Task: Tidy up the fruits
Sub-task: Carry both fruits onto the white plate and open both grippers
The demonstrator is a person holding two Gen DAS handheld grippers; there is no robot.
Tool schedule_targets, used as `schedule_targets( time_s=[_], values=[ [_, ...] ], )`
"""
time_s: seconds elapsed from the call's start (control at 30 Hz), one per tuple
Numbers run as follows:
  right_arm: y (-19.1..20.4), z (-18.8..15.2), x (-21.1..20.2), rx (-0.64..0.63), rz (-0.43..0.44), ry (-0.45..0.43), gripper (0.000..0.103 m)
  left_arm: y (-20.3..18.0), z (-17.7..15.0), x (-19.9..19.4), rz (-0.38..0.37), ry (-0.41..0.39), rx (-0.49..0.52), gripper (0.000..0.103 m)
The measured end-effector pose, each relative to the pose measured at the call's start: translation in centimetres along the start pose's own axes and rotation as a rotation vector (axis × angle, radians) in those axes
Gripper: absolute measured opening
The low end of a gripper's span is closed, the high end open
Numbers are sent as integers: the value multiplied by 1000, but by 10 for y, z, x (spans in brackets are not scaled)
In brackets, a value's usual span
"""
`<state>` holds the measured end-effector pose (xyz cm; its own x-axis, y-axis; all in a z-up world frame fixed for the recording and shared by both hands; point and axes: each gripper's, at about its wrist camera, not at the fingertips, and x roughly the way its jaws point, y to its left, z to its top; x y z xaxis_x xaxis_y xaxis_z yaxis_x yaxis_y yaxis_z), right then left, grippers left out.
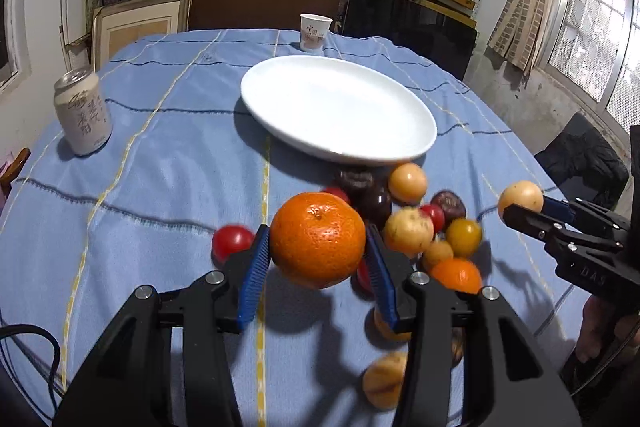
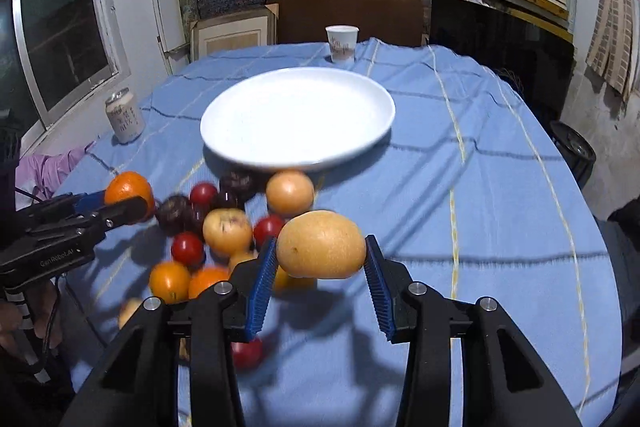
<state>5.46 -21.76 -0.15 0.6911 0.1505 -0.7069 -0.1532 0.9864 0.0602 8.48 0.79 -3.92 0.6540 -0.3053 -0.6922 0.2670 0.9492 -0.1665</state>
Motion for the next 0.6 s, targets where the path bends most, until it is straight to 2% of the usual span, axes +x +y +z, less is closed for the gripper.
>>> schedule_targets(
  time_s=[0.27, 0.37, 0.5, 0.53, 0.57, 0.6],
  values=[
    [-8, 65, 63, 4, 13, 19, 44, -2, 75, 59, 12, 29, 3, 46],
    [-11, 78, 91, 28, 11, 50, 44, -3, 91, 81, 27, 40, 5, 46],
    [-7, 86, 106, 21, 2, 58, 45, -6, 99, 104, 40, 68, 19, 46],
    [-6, 87, 106, 16, -6, 57, 49, -5, 98, 108, 38, 77, 17, 47],
    [-4, 87, 102, 8, -18, 37, 60, -4, 97, 109, 28, 84, 9, 49],
    [-4, 87, 96, 0, -24, 17, 64, -3, 96, 108, 17, 80, 2, 53]
  ],
)
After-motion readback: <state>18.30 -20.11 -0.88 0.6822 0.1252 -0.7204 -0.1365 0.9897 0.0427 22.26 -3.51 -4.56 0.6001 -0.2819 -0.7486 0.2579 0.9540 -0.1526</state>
